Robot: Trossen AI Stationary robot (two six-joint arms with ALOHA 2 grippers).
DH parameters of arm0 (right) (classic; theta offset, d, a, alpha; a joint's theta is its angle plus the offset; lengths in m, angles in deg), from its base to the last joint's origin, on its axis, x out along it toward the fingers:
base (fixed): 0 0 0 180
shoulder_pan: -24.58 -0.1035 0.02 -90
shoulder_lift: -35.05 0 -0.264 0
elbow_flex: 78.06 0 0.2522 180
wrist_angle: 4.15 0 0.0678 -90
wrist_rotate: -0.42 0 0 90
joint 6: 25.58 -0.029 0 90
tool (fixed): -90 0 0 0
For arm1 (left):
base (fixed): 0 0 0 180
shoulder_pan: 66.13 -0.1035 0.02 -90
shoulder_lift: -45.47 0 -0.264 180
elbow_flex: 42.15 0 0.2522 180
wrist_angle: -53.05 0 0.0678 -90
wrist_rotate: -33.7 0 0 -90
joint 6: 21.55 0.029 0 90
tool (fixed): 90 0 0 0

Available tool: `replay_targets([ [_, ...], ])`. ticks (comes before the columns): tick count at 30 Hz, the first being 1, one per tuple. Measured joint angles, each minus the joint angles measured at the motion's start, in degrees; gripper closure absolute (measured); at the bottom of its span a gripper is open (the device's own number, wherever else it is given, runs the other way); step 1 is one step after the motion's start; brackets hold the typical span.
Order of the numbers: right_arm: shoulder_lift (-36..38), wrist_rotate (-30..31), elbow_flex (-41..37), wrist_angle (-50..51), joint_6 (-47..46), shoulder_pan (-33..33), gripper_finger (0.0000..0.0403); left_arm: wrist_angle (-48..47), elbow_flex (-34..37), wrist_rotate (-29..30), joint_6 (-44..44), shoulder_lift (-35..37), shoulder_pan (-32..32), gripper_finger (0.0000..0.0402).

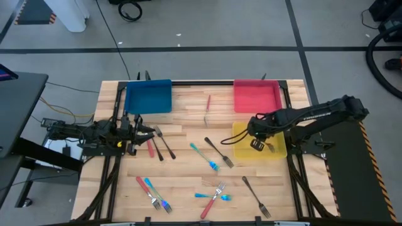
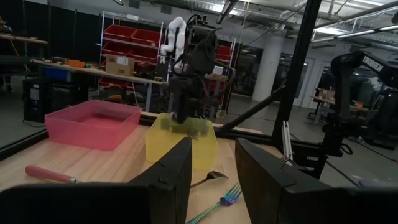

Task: Sort silverware by color (type)
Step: Put the bottom right blue fork into the yellow bin, then put the middle left pink fork into the blue bin

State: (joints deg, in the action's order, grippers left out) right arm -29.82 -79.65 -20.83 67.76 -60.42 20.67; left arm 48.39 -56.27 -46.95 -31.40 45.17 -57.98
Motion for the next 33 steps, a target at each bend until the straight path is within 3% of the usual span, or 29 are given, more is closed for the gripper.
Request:
replay_targets([
  [11,-0.6,4.1,0.5,-2.0,-0.1,0.0,0.0335,0.0,0.0,0.0,0.0,0.0,0.0,0.0278],
  [26,-0.5,2.8,1.5,-16.6,-2.9,0.0,0.0335,0.0,0.0,0.0,-0.6,0.0,0.0,0.0278],
  [30,-0.5,5.8,1.5,-20.8,-2.7,0.0,0.0336,0.0,0.0,0.0,-18.7,0.0,0.1,0.0278],
  [33,-0.5,9.1,1.5,-24.4,-1.1,0.0,0.0336,0.1,0.0,0.0,-27.2,0.0,0.1,0.0278],
])
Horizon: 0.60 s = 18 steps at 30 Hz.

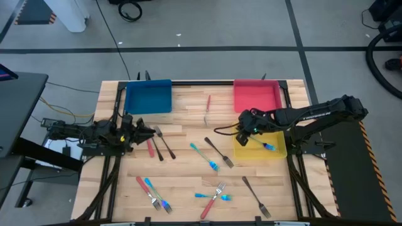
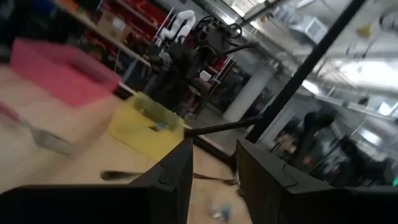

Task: Sort silverware by color (type)
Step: Put the middle left pink fork into the blue bin

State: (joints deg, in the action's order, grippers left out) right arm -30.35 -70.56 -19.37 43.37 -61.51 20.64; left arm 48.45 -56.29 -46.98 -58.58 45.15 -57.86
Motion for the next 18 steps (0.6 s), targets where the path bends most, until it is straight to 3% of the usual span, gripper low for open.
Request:
replay_targets([
  [5,0.0,3.6,0.0,-7.8,6.1,0.0,0.0336,0.0,0.0,0.0,-1.0,0.0,0.0,0.0278],
  [18,0.0,3.9,0.0,-24.1,25.4,0.1,0.0336,0.4,0.0,0.3,-1.0,0.0,-0.1,0.0278],
])
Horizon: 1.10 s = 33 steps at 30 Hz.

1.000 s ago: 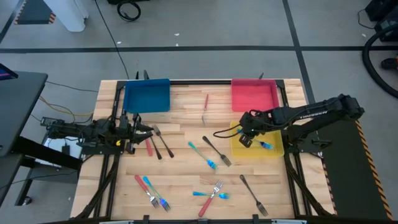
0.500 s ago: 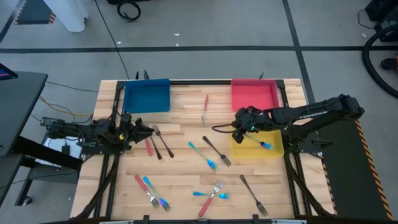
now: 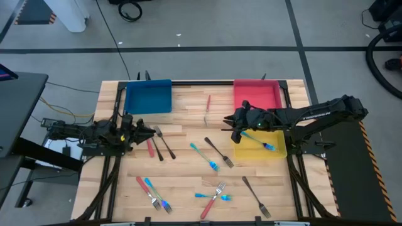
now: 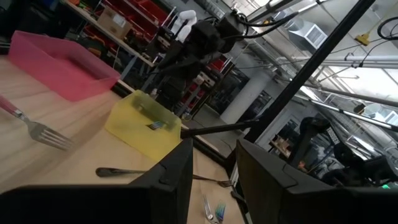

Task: Sort silverware by color (type)
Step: Put the middle left pink fork into the blue bin

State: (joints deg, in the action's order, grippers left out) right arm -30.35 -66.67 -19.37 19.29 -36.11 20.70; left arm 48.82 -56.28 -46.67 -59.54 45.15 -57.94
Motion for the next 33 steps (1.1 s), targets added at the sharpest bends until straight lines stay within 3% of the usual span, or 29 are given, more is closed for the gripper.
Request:
replay_targets([
  [10,0.0,0.0,0.0,-1.7,5.6,0.4,0.0336,0.5,0.0,0.8,0.1,0.0,-0.1,0.0278],
  [24,-0.3,0.0,0.0,-1.6,5.6,2.6,0.0336,2.2,0.0,1.1,0.0,0.0,-0.1,0.0278],
  [33,-4.5,-0.1,0.0,-2.2,5.6,2.6,0.0336,-0.4,0.0,1.3,1.3,0.0,-0.1,0.0278],
])
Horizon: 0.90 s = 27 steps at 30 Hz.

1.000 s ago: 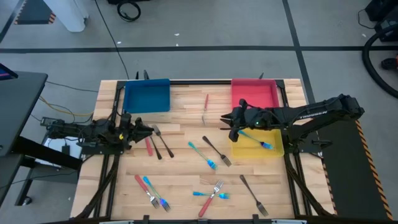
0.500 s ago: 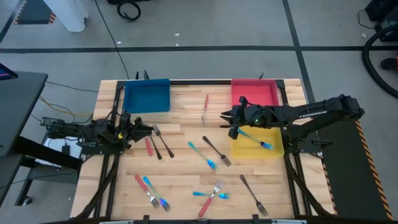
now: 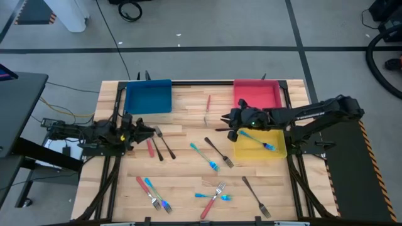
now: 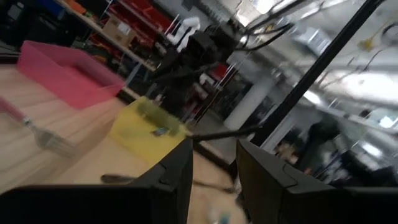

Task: Sort silverware by color (type)
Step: Put the middle left pink fork into the blue bin

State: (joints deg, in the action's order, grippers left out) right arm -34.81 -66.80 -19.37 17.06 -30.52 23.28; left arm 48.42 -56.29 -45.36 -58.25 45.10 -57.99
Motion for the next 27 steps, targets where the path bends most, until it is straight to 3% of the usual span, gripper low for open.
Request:
replay_targets([
  [13,-2.1,-0.2,0.0,-4.0,0.0,-1.4,0.0336,-2.1,0.0,0.2,10.6,0.0,-0.6,0.0278],
  [27,-2.2,-0.3,0.0,-4.0,0.0,-2.3,0.0336,-1.3,0.0,0.2,10.4,0.0,-1.0,0.0278],
])
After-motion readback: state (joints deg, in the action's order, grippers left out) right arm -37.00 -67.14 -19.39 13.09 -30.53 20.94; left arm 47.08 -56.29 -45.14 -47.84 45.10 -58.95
